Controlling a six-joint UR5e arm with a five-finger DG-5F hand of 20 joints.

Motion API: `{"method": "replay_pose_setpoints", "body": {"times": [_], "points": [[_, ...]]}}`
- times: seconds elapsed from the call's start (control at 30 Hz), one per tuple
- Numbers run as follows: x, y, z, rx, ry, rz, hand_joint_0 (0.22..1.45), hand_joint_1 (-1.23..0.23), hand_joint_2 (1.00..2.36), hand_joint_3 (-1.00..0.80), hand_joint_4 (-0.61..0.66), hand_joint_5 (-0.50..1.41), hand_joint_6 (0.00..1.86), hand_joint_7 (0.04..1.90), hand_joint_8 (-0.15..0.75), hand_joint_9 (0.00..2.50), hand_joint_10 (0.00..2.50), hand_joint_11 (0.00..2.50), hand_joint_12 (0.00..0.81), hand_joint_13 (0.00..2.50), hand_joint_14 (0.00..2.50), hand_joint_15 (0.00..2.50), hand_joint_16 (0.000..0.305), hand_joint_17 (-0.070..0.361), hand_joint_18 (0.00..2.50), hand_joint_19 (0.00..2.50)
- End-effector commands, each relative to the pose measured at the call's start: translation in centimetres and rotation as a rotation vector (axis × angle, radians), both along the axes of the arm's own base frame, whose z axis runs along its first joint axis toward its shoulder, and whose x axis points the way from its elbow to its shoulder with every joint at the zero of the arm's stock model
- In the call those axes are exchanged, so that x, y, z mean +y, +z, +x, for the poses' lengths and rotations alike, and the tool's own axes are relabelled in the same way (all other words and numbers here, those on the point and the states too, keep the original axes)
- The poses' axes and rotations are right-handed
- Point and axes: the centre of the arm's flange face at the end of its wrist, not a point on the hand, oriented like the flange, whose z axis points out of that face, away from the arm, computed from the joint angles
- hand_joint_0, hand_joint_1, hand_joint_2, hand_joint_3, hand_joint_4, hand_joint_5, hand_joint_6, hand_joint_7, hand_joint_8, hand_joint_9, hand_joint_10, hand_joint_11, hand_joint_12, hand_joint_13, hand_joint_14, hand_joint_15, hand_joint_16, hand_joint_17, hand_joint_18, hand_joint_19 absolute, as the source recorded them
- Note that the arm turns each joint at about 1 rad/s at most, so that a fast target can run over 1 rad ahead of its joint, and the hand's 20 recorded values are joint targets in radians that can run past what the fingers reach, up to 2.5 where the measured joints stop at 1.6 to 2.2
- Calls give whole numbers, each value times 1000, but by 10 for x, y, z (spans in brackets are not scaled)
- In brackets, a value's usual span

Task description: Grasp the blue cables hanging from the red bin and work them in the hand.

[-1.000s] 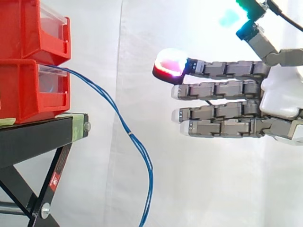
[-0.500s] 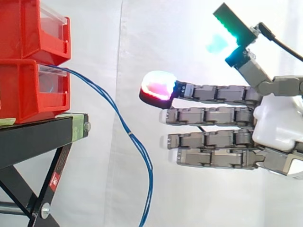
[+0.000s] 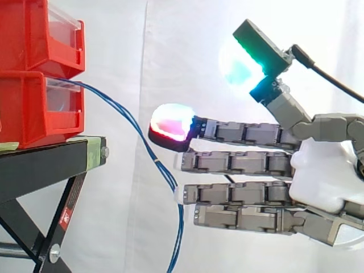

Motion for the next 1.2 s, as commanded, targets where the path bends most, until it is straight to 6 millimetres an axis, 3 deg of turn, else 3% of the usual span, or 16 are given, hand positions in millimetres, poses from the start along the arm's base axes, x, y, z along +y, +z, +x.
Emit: {"method": "replay_pose_setpoints", "body": {"times": [0.0,0.37,1.17], "points": [[12,-2,2,23,17,-19,805,-564,1003,-920,223,-169,6,701,196,197,2,132,362,0,8,237,68,153,0,218],[25,-14,-9,107,113,-42,805,-565,1003,-918,224,-167,7,701,197,200,2,127,362,0,6,235,68,153,0,217],[-3,-26,-34,4,-76,295,804,-567,1003,-916,225,-162,6,708,197,201,3,140,364,0,6,230,68,153,0,216]]}}
